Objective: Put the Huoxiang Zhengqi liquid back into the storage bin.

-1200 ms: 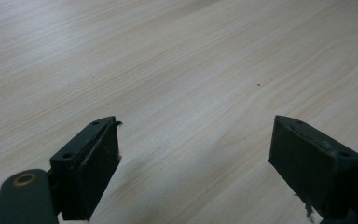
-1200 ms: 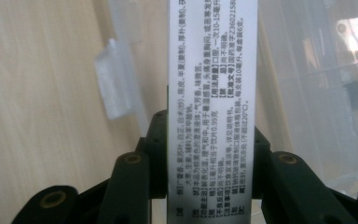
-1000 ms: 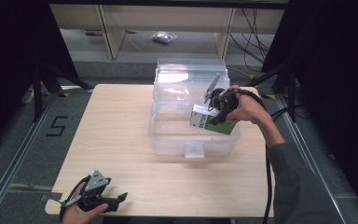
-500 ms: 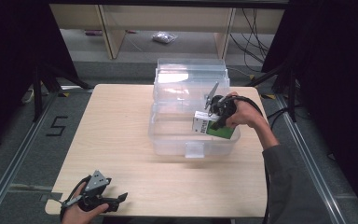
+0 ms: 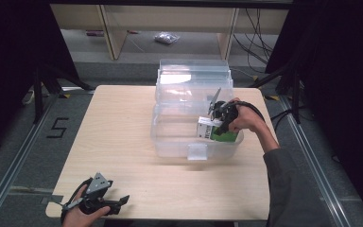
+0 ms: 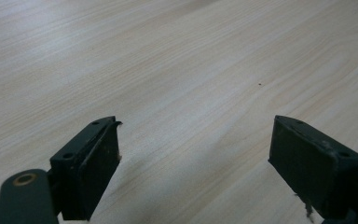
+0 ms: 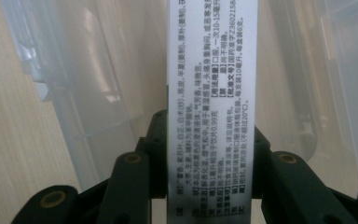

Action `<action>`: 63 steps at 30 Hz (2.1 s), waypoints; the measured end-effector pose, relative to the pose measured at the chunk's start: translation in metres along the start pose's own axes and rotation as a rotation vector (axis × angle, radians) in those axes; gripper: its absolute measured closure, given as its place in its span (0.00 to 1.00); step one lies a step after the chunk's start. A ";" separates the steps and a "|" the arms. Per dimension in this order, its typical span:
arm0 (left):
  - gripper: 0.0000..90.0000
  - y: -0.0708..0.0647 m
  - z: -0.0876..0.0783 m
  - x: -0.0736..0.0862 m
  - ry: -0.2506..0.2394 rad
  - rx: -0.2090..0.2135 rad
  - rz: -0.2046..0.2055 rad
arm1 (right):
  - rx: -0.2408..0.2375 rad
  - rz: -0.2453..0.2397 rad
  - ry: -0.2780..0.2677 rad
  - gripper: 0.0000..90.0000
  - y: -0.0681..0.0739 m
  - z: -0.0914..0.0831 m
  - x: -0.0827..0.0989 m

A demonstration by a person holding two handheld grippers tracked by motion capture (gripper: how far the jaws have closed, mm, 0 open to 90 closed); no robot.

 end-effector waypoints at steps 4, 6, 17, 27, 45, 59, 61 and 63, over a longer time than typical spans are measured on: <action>0.17 0.000 0.000 0.000 -0.001 0.001 0.000 | -0.009 -0.003 0.002 0.72 0.000 0.003 0.000; 0.17 -0.001 0.001 -0.001 -0.014 0.002 -0.012 | -0.006 0.019 0.009 0.72 0.002 0.004 -0.001; 0.17 0.000 0.000 0.000 -0.004 -0.007 -0.003 | -0.037 0.053 0.012 0.71 0.005 0.017 0.005; 0.17 0.000 0.000 0.000 -0.001 -0.007 -0.001 | -0.043 0.053 0.017 0.71 0.005 0.020 0.007; 0.17 0.000 0.000 0.000 0.001 -0.004 0.004 | -0.030 0.081 -0.042 0.63 0.008 -0.001 0.003; 0.17 -0.001 0.000 0.000 -0.005 -0.005 -0.003 | -0.012 0.119 -0.157 0.61 0.008 -0.023 0.005; 0.17 0.001 0.000 0.000 0.001 -0.006 0.002 | -0.004 0.129 -0.151 0.60 0.009 -0.024 0.005; 0.17 0.001 0.000 0.000 0.001 -0.006 0.001 | -0.004 0.116 -0.167 0.59 0.008 -0.024 0.004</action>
Point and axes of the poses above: each handheld gripper's, and its own axes: z roughly forward along the jaws, x roughly out of its underside, y roughly to its left, the point moved 6 cm from there along z, roughly forward along the jaws, and after that the axes turned 4 degrees about x, right-handed, at the moved point
